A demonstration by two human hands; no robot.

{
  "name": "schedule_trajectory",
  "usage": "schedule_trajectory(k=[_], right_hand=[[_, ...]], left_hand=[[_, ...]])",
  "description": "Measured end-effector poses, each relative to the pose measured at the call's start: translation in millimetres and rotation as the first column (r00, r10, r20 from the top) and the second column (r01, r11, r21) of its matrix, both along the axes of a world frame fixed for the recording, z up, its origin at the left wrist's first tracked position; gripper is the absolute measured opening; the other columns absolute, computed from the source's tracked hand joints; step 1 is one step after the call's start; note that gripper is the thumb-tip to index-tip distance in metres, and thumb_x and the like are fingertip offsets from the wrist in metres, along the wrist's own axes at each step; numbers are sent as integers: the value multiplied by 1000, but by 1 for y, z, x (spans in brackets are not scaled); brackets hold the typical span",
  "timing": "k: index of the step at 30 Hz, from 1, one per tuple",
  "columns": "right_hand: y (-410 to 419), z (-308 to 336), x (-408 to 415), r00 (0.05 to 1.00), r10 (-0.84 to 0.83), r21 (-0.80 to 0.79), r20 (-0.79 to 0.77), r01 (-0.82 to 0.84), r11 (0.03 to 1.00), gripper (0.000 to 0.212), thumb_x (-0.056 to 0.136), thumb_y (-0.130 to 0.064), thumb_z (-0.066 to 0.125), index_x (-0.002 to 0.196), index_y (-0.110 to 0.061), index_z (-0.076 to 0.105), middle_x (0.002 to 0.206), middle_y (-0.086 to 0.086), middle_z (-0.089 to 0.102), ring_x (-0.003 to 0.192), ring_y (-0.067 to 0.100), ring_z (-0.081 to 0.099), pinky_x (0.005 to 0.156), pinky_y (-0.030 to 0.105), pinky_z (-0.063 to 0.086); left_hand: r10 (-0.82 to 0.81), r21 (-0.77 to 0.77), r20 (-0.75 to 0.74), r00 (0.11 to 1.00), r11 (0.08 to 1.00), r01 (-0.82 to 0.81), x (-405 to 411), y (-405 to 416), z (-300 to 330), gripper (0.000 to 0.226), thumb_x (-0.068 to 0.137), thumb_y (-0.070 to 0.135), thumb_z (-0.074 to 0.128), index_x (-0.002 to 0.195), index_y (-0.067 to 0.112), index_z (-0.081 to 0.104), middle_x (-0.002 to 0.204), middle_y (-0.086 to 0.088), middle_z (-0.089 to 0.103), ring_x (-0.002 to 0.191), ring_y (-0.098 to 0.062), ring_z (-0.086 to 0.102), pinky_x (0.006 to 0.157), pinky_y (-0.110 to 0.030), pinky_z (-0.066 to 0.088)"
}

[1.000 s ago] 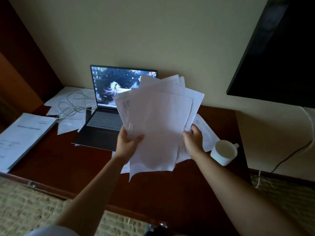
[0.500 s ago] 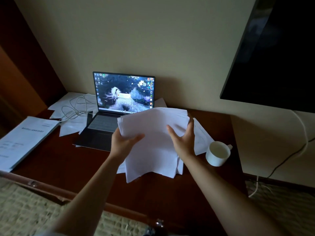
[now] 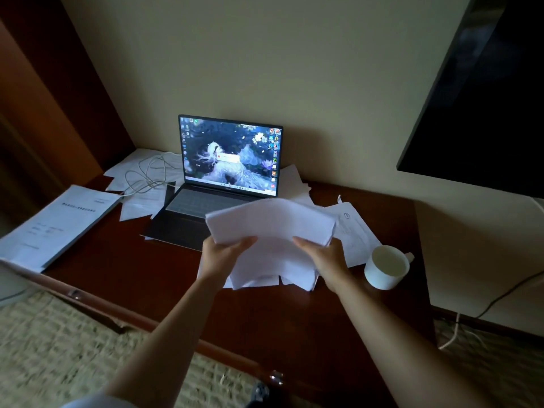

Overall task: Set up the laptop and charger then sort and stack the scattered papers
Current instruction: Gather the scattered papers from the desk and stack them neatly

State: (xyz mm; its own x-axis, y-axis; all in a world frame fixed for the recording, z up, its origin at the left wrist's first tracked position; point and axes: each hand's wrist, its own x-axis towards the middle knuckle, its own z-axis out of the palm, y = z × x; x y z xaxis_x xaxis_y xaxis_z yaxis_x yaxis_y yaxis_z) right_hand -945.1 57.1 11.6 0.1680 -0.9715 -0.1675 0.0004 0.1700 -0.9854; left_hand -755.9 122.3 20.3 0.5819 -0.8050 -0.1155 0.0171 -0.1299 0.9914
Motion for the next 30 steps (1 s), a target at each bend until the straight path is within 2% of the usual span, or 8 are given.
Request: schedule_trajectory(k=[2,5,10,16,21,25,28,30], right_hand=[[0,3,0,998,-11,15,58,10,1000,16,74,-11,80,74,-23,69,66,-13,70,65,-1,68,59,12,53],[7,-6,0,998,60,54,34,-61,997,15,74,-11,80,79,-22,70,72,-11,72,73,3,69,62,13,52],[22,-26,4,997,65,123,49,-70,990,19,76,-6,78,73,-21,66,66,-15,69,68,0,67,54,4,45],[38,-24,53,987,129,62,-92,-124,990,7,77,-20,78,78,-20,71,80,-8,71,79,7,68,66,13,51],[38,-7,145,956,137,-67,-260,-160,985,28,75,-29,78,85,-3,72,82,7,72,76,20,68,68,32,52],[46,-9,245,964,130,-4,-232,-135,991,19,78,-22,76,87,-6,71,80,4,69,76,17,65,62,26,46],[55,-22,326,967,92,15,-239,-91,996,26,75,-28,73,92,-9,69,92,9,71,86,25,68,75,38,55],[64,-26,373,970,63,4,-233,-64,998,30,79,-23,69,103,-5,66,102,12,70,96,28,66,84,42,54]], left_hand=[[44,-11,-4,999,999,-44,-3,4,-4,29,66,6,85,79,20,63,79,2,68,70,-12,66,55,-24,54],[70,32,21,997,997,-71,-5,13,-18,32,63,8,87,84,17,64,84,-2,69,78,-18,68,60,-29,56],[123,91,21,992,988,-124,-3,22,-41,62,55,21,91,108,7,62,94,-5,69,85,-19,68,64,-31,56],[272,98,6,962,958,-271,25,38,-36,24,67,10,86,82,6,68,80,-5,69,75,-21,68,61,-29,55],[334,48,-13,943,942,-333,106,73,-27,26,71,11,82,92,12,67,85,0,70,76,-14,67,57,-20,53],[372,83,81,925,922,-378,205,98,-36,26,85,12,67,109,16,61,93,0,67,82,-17,65,63,-29,50],[346,178,205,915,906,-383,283,109,-45,10,91,12,54,98,13,61,88,-6,66,81,-28,62,69,-40,50],[302,213,256,918,909,-359,332,115,-47,13,91,11,49,91,13,62,82,-8,65,74,-29,60,63,-37,47]])
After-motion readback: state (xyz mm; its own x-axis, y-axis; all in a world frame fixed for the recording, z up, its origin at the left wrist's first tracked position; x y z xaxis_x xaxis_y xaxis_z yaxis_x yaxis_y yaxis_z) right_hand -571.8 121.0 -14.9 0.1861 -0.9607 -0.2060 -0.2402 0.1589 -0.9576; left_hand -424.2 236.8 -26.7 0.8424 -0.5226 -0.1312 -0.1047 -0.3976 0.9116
